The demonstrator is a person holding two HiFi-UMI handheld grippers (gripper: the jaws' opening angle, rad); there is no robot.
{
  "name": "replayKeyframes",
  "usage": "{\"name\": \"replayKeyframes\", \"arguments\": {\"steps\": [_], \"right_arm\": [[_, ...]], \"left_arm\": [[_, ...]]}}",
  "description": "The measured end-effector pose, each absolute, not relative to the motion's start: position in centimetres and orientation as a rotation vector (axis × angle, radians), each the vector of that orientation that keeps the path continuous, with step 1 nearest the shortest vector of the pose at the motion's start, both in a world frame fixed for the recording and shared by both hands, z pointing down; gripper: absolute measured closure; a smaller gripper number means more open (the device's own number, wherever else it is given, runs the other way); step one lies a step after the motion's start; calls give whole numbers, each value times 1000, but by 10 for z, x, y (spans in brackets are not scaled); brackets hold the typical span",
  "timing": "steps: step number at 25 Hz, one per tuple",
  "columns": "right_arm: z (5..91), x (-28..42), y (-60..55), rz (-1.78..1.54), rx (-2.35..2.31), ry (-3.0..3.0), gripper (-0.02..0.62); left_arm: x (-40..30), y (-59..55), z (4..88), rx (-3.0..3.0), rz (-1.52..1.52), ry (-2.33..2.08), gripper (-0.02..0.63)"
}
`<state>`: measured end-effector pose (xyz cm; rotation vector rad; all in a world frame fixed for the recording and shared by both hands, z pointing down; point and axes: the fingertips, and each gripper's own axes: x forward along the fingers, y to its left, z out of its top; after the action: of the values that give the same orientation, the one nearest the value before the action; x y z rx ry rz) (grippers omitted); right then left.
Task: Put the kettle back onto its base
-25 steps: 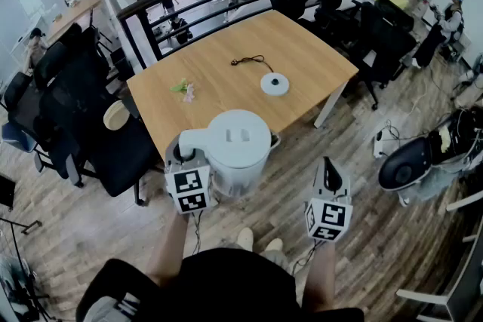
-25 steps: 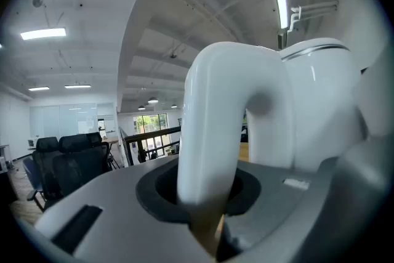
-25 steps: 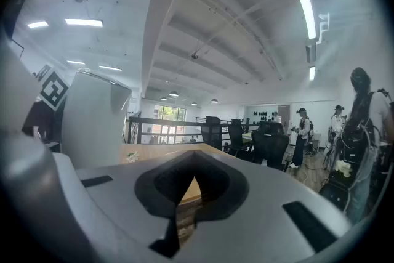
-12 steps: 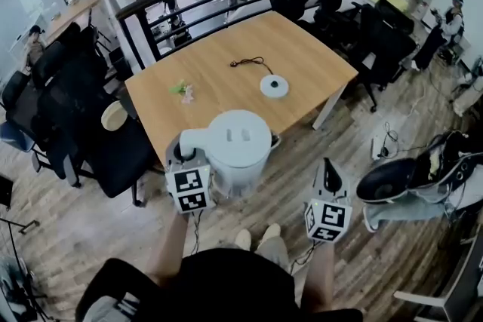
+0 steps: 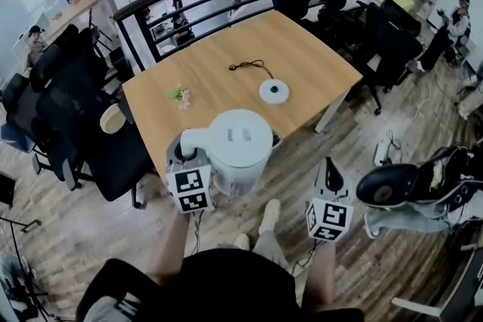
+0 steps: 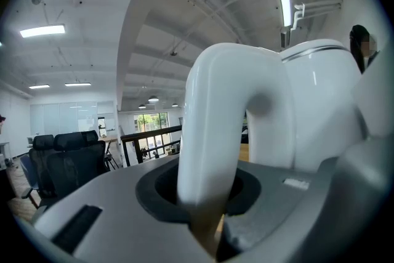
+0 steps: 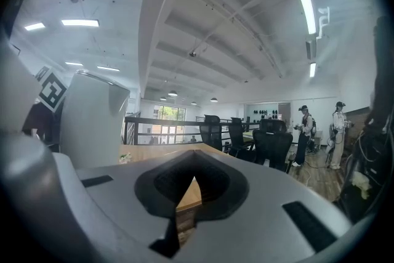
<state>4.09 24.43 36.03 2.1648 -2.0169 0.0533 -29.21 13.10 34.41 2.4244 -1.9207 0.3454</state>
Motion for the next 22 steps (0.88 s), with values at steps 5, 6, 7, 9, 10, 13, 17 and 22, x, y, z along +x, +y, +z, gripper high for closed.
{"name": "replayKeyframes", "arguments": {"steps": [5, 6, 7, 9, 10, 13, 17, 22], "right_arm": [[365, 63, 208, 43, 2157, -2037, 597], [366, 67, 199, 54, 2153, -2040, 597], [368, 72, 191, 64, 2148, -2042, 597], [374, 82, 173, 77, 2135, -2044, 597], [377, 88, 164, 83, 2128, -2044, 597], [376, 105, 136, 84, 2114, -2062, 597], [376, 122, 106, 85, 2091, -2084, 597], [382, 145, 75, 90, 2071, -2105, 597]], "left_arm": [[-275, 100, 349, 2402, 338, -1946, 541], [-271, 93, 350, 2399, 339, -1952, 541], [-266, 85, 351, 2396, 342, -1957, 541], [-257, 70, 353, 2391, 354, -1967, 541], [-251, 62, 353, 2388, 359, -1971, 541], [-232, 39, 354, 2378, 362, -1978, 541], [-214, 16, 356, 2353, 359, -1994, 540], [-192, -8, 360, 2330, 359, -2012, 540]]}}
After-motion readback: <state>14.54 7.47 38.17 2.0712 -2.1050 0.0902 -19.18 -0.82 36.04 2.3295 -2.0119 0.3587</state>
